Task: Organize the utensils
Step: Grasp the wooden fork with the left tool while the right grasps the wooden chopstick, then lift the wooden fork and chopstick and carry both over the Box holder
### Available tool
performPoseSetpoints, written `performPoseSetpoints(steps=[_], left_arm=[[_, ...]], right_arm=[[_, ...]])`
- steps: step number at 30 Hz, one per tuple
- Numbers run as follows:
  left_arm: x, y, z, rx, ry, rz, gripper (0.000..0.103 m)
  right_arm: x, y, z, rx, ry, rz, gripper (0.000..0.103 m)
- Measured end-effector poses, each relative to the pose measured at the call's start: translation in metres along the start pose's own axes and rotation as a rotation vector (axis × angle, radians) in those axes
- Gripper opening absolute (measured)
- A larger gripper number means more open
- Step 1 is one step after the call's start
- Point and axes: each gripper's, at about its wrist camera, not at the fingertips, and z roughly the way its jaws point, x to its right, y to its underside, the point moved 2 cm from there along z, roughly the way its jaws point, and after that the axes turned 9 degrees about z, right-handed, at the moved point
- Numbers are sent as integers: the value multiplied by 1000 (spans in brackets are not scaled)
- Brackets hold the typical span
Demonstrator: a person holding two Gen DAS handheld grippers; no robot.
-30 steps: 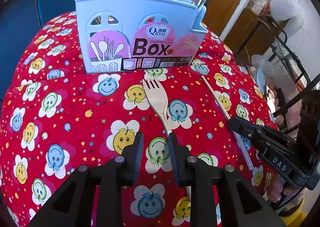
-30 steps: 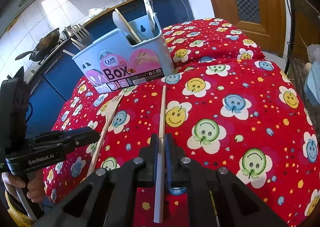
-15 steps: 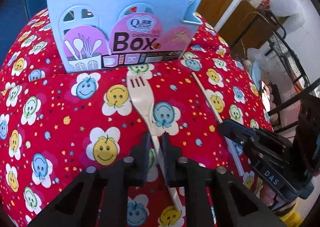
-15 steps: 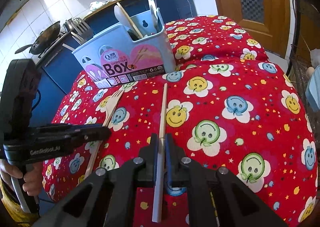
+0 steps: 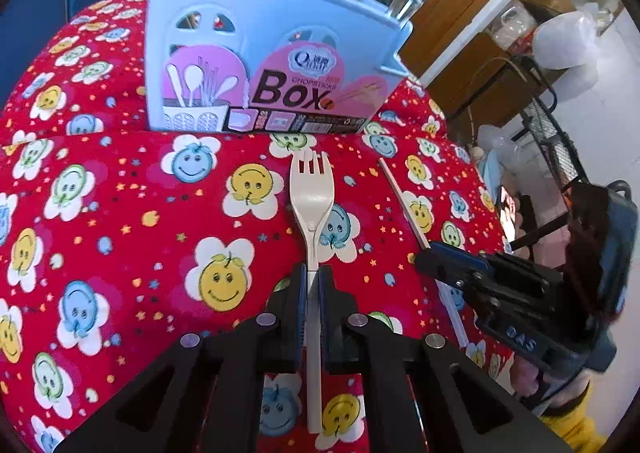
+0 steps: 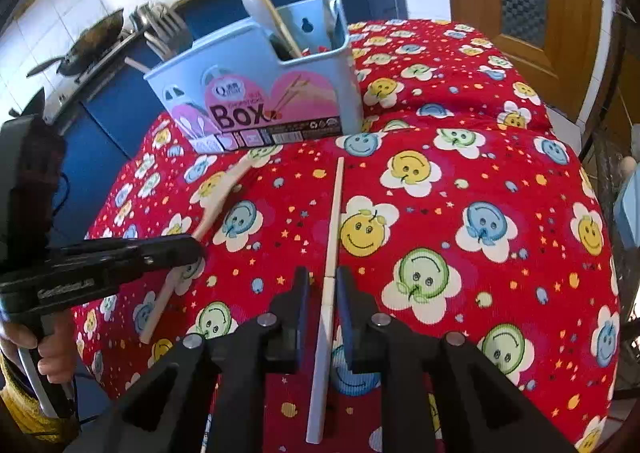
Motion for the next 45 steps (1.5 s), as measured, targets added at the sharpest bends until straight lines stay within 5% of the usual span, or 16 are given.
performPoseSetpoints(steps=[14,16,19,27,45], left_arm=[[-9,0,-60,242,-98,53,6],[-9,-1,-66,266,-101,55,6],[-8,-1,-71,289,-99,56,6],[-2,1,-86,366,-107,67,6],[11,-31,-119,559,-180,111,6]], right_arm=[[-16,-20,17,-171,71,-70,23],[-19,-21,19,-164,101,-89,12],[-19,-21,19,-148,106,-87,8],[-17,-12,0,-38,-15,-33,7],[-38,-26,-73,406,-217,-78,7]])
